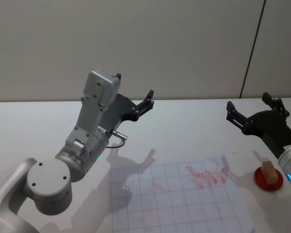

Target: Use the one hand to pick up the stamp and affix it onto the A4 paper.

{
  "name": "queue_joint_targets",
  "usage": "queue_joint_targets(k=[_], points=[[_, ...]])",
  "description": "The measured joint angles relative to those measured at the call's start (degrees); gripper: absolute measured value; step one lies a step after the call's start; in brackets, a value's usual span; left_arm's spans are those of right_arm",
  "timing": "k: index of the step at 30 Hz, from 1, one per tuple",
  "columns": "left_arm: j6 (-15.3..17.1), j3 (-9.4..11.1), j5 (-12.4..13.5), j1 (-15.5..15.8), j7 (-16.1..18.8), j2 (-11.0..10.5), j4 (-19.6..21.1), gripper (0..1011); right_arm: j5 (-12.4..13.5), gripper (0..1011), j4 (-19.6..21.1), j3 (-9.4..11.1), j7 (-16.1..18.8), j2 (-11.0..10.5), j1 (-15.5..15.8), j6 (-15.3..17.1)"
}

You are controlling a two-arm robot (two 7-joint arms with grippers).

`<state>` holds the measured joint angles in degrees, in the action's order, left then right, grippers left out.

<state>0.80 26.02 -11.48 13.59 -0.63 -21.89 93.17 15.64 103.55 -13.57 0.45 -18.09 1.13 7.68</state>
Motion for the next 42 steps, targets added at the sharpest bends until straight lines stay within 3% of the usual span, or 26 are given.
queue_joint_targets(k=[11, 21, 31, 42], points=[[0.0, 0.0, 0.0, 0.0, 0.0, 0.0, 0.0, 1002, -0.41, 1001, 4.32, -0.09, -5.83, 0.14, 2.33, 9.38], [0.0, 0.0, 0.0, 0.0, 0.0, 0.0, 0.0, 1001, 0.73, 1001, 7.44, 1.25, -9.59, -1.27, 5.35, 14.92], [0.0, 0.0, 0.0, 0.0, 0.0, 0.0, 0.0, 1001, 1.9, 1001, 8.13, 2.24, -10.27, -2.13, 7.01, 17.94], [0.0, 0.0, 0.0, 0.0, 0.0, 0.0, 0.0, 1001, 2.87, 1001, 6.28, 2.8, -9.09, -2.08, 7.65, 20.24]])
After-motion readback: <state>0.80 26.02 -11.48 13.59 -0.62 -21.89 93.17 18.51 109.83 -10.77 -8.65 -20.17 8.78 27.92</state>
